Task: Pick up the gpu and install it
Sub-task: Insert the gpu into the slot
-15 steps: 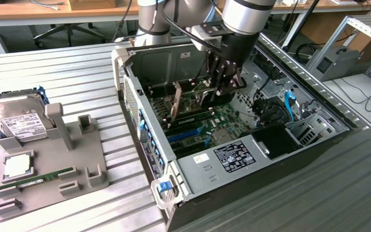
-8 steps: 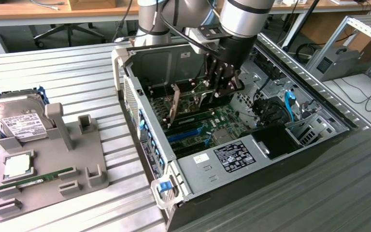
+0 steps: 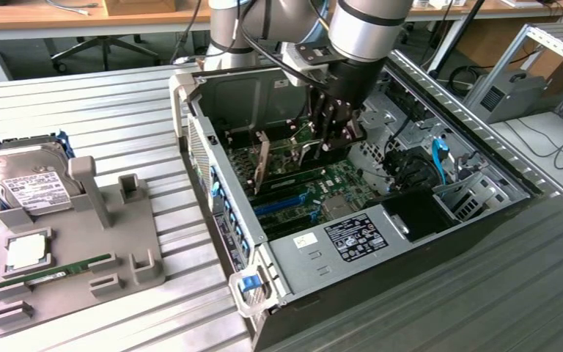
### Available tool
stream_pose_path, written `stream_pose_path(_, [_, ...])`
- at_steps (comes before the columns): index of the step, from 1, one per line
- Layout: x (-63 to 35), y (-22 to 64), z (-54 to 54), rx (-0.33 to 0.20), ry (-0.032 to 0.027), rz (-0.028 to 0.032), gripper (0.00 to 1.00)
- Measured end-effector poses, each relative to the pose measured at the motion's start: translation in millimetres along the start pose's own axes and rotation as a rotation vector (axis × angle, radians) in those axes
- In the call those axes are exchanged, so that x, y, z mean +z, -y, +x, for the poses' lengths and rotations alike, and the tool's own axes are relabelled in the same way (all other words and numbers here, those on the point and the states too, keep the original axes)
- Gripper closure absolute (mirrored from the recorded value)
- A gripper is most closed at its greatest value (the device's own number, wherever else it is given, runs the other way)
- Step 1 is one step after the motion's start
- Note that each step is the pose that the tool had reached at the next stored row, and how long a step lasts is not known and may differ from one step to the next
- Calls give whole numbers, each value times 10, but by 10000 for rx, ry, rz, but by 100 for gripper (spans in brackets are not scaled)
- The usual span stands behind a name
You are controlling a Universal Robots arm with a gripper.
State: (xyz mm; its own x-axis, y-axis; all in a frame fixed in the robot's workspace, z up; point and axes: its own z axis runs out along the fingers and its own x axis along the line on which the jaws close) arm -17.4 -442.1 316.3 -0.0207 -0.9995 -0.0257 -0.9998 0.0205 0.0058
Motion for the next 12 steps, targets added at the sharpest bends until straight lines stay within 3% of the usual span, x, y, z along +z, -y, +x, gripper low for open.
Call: stream_pose_path(12, [45,-27,8,-22,2,10,73])
